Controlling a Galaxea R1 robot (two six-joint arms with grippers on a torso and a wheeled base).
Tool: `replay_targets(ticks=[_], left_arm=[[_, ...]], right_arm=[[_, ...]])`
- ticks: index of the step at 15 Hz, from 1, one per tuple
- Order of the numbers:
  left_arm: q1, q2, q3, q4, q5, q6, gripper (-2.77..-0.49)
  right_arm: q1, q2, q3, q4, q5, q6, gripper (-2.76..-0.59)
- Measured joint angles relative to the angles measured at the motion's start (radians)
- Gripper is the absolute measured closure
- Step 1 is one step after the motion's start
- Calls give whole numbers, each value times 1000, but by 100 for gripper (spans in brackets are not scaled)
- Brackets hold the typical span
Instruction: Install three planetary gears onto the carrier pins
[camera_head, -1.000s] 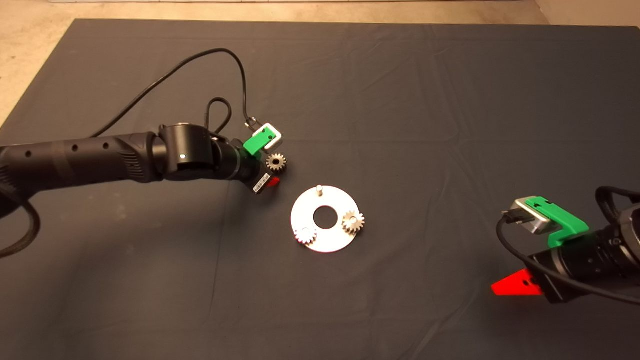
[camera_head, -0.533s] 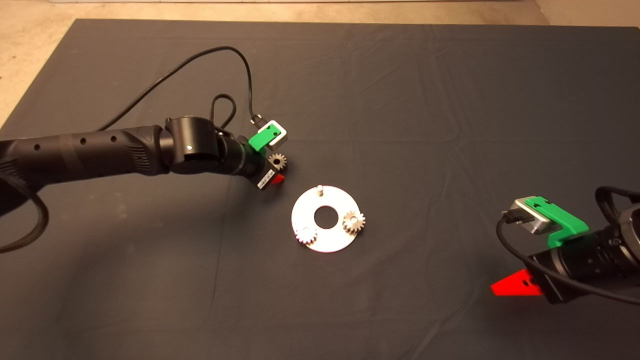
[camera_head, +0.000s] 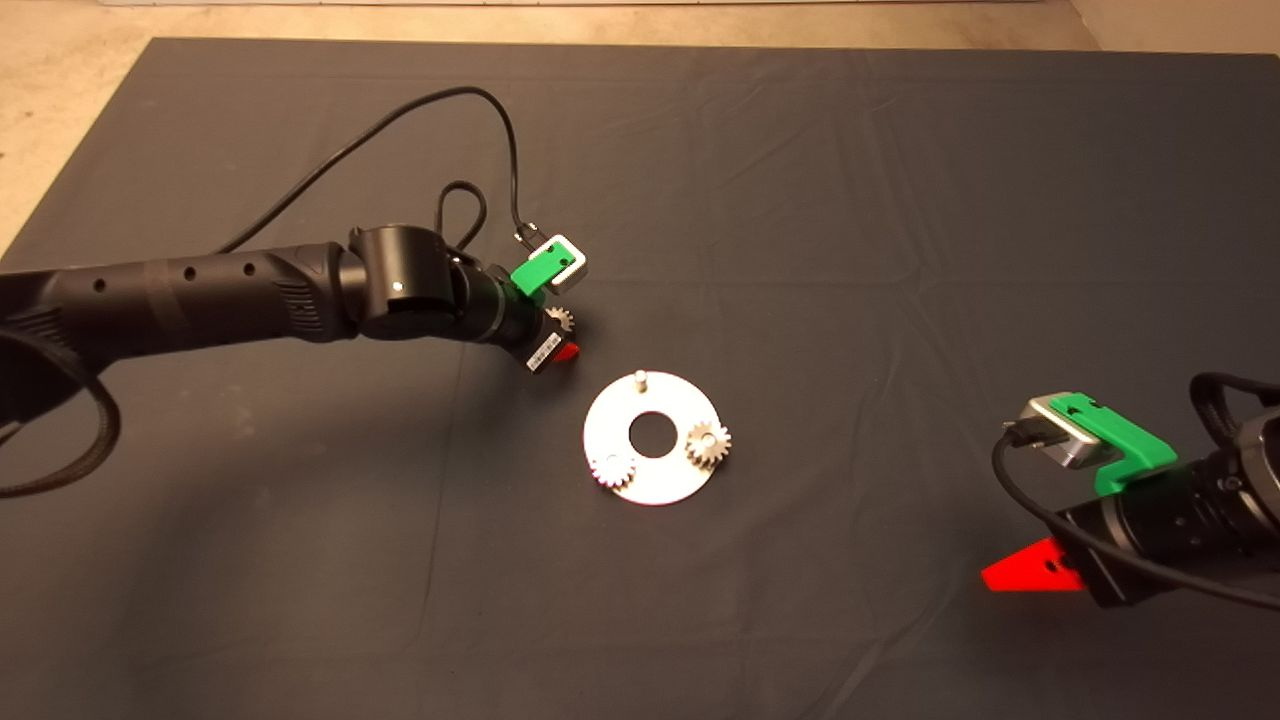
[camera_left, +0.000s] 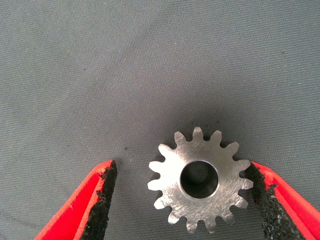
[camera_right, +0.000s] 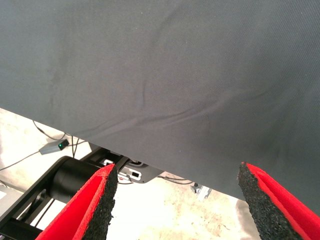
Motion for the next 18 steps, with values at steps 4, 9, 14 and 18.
replay_targets(ticks=[4,9,14,18], left_arm=[[-3,0,-3,-24,-4,30,-160],[-3,1,-3,-37,-7,30,-130],[-5,1,-4,-43,-8,30,-114],[-17,0,-20,-46,5,31,-98]], right_arm=[[0,0,0,0,0,0,-178],[0,0,0,0,0,0,-178],[0,0,0,0,0,0,-178],[0,0,0,0,0,0,-178]])
